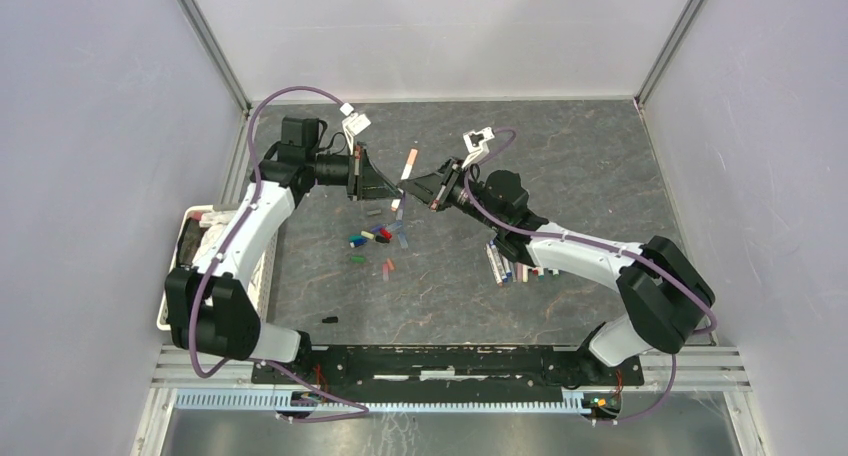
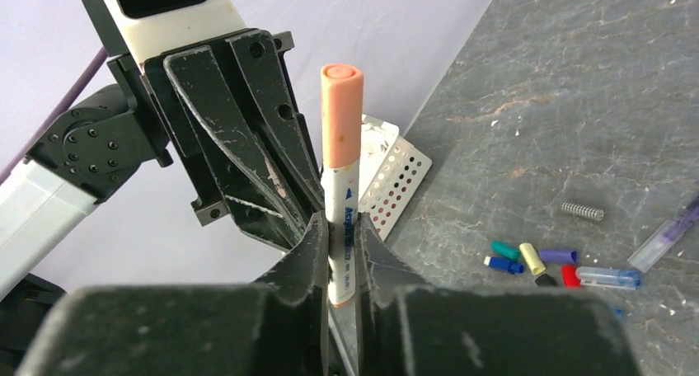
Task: Open the pen caps
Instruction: Pick up the pen from the center of the board.
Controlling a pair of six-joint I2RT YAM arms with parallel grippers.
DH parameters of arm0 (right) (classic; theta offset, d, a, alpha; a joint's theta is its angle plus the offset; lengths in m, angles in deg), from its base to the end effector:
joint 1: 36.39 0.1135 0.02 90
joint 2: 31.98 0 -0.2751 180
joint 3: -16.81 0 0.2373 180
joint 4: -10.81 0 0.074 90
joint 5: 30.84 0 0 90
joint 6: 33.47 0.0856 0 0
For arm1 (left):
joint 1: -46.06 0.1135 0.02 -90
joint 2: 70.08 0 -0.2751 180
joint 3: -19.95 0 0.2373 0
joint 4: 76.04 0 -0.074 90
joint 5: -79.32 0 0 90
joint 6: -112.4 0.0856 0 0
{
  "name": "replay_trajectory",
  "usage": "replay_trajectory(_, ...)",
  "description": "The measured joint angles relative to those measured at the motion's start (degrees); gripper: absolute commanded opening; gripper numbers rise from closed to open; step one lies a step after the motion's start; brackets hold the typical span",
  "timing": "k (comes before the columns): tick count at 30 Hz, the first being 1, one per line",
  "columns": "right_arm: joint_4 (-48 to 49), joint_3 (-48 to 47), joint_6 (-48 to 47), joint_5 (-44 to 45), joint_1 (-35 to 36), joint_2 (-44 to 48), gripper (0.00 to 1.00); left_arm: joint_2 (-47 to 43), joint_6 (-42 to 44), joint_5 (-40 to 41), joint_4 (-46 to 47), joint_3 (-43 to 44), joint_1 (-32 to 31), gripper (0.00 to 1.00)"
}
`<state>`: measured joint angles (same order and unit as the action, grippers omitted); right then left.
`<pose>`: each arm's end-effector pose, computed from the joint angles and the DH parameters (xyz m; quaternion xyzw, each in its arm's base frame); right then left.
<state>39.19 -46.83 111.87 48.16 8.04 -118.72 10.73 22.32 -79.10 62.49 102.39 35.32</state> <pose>0.2599 0.2777 0.3096 -0.0067 0.6744 0.6041 0.4245 0.2743 -0.1330 0.3242 0.3069 0.7236 -0.5400 0.3010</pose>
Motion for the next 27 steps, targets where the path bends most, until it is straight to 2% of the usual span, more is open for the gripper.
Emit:
replay_trajectory(1,0.02,0.0,-0.02,0.13,-0.02,-0.02,0.0,-0.24,-0.37,0.15,0.2,-0.02,-0.04,0.02)
replay_trajectory(3,0.22,0.0,-0.22,0.39,0.0,0.02,0.0,-0.83,-0.83,0.33,0.44,-0.24,-0.09,0.08)
replay_trajectory(4,0.2,0.0,-0.24,0.39,0.0,0.04,0.0,-1.22,-1.03,0.48,0.57,-0.46,-0.11,0.19)
replay_trajectory(6,0.07,0.0,-0.48,0.37,0.09,0.33,0.0,-1.81,-1.29,0.59,0.83,-0.85,-0.2,0.5)
replay_trajectory(7,-0.2,0.0,-0.72,0.24,0.09,0.66,0.0,-2.05,-1.46,0.55,0.9,-1.01,-0.28,0.6)
replay_trajectory(9,-0.9,0.0,-1.49,0.04,-0.02,1.27,0.0,-2.47,-1.53,-0.52,0.13,-1.03,-1.03,0.69)
replay_trajectory(13,-5.18,0.07,-4.48,-3.19,-2.45,3.89,0.0,-2.01,8.2,-0.87,-10.56,1.51,-2.16,0.72)
replay_trajectory(18,-19.89,-1.95,-13.18,-12.59,-6.32,7.19,0.0,3.21,34.27,2.58,-33.53,13.25,-2.08,0.81)
replay_trajectory(21,-28.61,-3.87,-17.42,-20.61,-6.16,6.82,0.0,4.55,48.98,7.5,-41.97,17.44,-2.1,0.84)
replay_trajectory(24,-34.86,-3.76,-19.58,-28.39,-4.96,6.27,0.0,2.21,60.17,13.73,-44.09,16.65,-2.49,0.88)
replay_trajectory(27,-37.9,-3.69,-19.74,-34.16,-3.61,5.44,0.0,-3.76,68.24,20.17,-41.92,12.28,-4.79,0.88)
